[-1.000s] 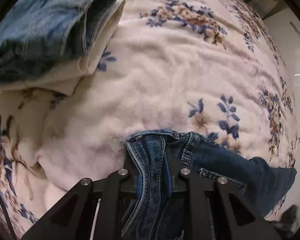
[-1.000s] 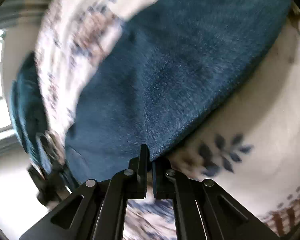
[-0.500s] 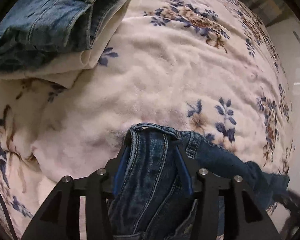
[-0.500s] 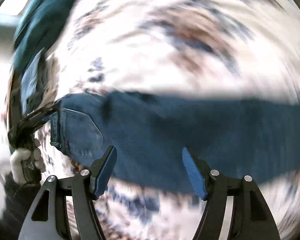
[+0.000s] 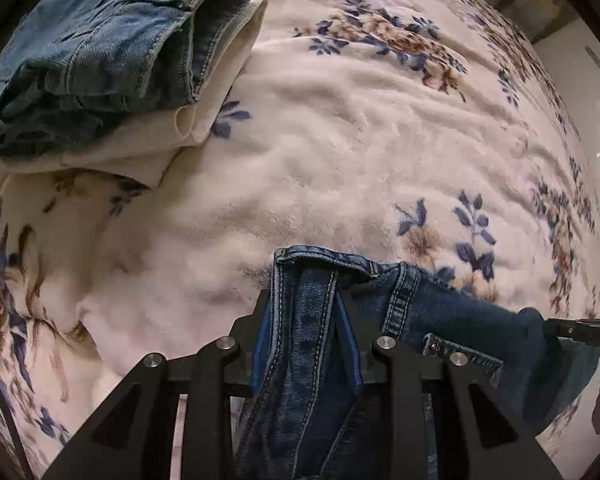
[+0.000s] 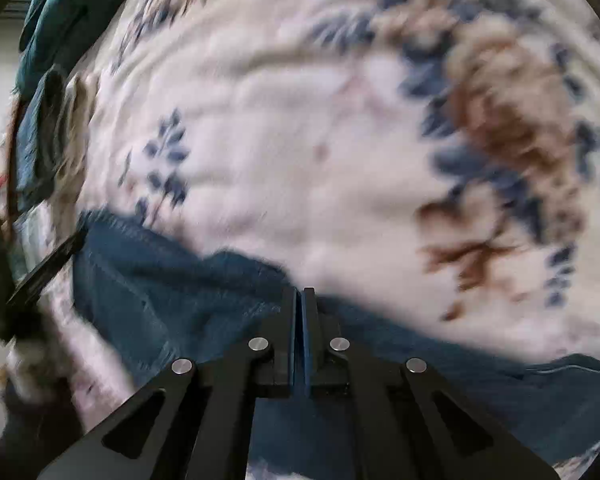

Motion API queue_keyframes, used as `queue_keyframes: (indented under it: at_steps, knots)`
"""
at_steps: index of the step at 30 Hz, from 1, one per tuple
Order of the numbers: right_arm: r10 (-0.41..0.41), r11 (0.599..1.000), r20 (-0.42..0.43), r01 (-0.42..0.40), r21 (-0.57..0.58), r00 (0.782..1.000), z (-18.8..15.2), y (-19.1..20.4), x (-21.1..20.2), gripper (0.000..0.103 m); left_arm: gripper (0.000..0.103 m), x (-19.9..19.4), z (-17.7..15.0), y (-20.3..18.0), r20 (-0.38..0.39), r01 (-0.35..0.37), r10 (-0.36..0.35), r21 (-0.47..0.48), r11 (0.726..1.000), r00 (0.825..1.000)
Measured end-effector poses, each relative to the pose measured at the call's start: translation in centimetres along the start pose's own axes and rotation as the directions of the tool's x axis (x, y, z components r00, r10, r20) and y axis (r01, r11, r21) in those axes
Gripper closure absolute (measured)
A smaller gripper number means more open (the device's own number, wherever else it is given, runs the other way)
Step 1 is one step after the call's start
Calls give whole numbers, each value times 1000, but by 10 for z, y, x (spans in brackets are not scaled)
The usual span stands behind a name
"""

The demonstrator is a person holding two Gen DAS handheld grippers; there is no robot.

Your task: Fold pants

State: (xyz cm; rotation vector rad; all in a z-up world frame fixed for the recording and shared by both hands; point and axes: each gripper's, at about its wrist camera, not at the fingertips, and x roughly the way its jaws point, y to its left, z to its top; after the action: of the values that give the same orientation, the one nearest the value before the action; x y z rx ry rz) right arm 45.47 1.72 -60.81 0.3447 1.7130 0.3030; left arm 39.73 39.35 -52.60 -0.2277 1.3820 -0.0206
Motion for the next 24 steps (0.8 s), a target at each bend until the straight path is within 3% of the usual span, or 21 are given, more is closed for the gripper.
queue_keyframes:
  at_steps: [1,2,3,5,7,8,10,11,12,14,17,20,21,22,24]
  knots:
    - [27,1000,19,-27,-2,999,1,-4,-11,96,74,-1,1,1,-4,11,-11,-13,1000,1000]
    - [32,999,38,-32,-1,999,0,-9,-22,85,74,0,2,2,-8,17,-17,-17,1000,1000]
    - [10,1000,61,-9,-10,998,-1,-14,-34,63,74,0,2,2,-10,20,-20,-18,1000,1000]
    - [-135,986,73,141,-88,988,-9,-19,-48,35,74,1,2,2,-10,21,-22,-14,1000,1000]
    - [-202,973,-2,200,-114,979,-19,-28,-35,34,74,2,1,0,-8,15,-15,-7,1000,1000]
    - [-181,980,-42,177,-92,983,-22,-35,-30,34,74,2,1,0,-6,12,-12,-5,1000,1000]
    - [-137,990,-112,132,-53,984,-29,-50,-13,45,74,2,1,-1,-4,5,-5,-3,1000,1000]
    - [-136,990,-104,131,-61,985,-32,-52,-9,83,74,2,1,-2,-2,2,-2,0,1000,1000]
    - [-120,992,-100,115,-55,988,-36,-54,-5,98,74,2,1,-2,0,0,0,3,1000,1000]
    - [-139,990,-46,138,-16,989,-42,-56,-9,99,74,2,1,-1,1,-1,1,5,1000,1000]
    - [-204,979,112,200,44,973,-48,-57,-32,100,72,1,0,-2,3,-2,2,14,1000,1000]
    - [-272,954,148,247,167,951,-45,-86,-40,102,72,2,-1,-4,7,-23,23,29,999,1000]
    - [-249,957,134,224,183,959,-42,-96,-39,102,72,2,-1,-4,8,-25,25,25,999,1000]
    - [-151,966,91,127,224,984,-38,-111,-35,102,72,1,-1,-4,6,-25,25,18,1000,1000]
    - [-100,962,114,67,265,988,-37,-126,-51,100,72,-1,0,-4,3,-22,22,6,1000,1000]
